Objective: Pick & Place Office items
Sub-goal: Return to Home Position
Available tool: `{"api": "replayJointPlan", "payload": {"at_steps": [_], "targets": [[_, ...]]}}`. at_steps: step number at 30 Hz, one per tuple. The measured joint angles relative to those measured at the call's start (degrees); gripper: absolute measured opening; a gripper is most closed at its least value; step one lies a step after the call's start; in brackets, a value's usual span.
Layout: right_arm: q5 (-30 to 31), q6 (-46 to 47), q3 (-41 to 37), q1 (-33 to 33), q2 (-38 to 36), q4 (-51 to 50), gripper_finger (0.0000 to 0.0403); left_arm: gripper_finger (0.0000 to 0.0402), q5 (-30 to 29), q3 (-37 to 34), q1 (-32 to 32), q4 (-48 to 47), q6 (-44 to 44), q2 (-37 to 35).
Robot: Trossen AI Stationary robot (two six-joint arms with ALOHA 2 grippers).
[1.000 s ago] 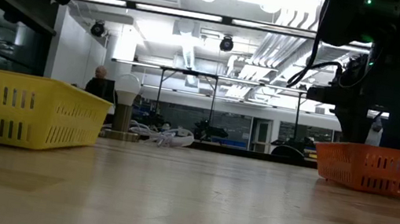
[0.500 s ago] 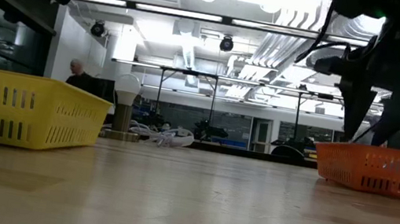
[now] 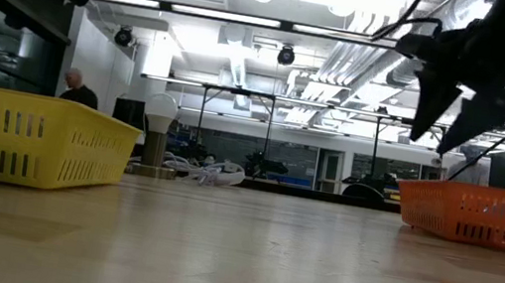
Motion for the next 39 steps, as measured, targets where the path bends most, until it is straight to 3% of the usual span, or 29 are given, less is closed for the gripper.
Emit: {"api": "replayJointPlan", "payload": {"at_steps": [8,17,27,33,39], "targets": [[6.5,-15.6,0.0,-2.4,-0.5,9.9,0.0177,0.0230,0.0,0.0,0.0,0.0,0.0,0.0],[5.6,-37.7,0.0,-6.1,-0.7,28.6,0.0177,0.0230,0.0,0.0,0.0,0.0,0.0,0.0],[4.7,-39.8,0.0,-6.1,-0.6,32.4,0.0177,0.0230,0.0,0.0,0.0,0.0,0.0,0.0],[9.2,-49.9,0.0,-6.1,-0.6,37.4,0.0177,0.0230,0.0,0.0,0.0,0.0,0.0,0.0],[8.1,-54.9,-0.5,-7.5,-2.9,40.8,0.0177,0.0230,0.0,0.0,0.0,0.0,0.0,0.0]]}}
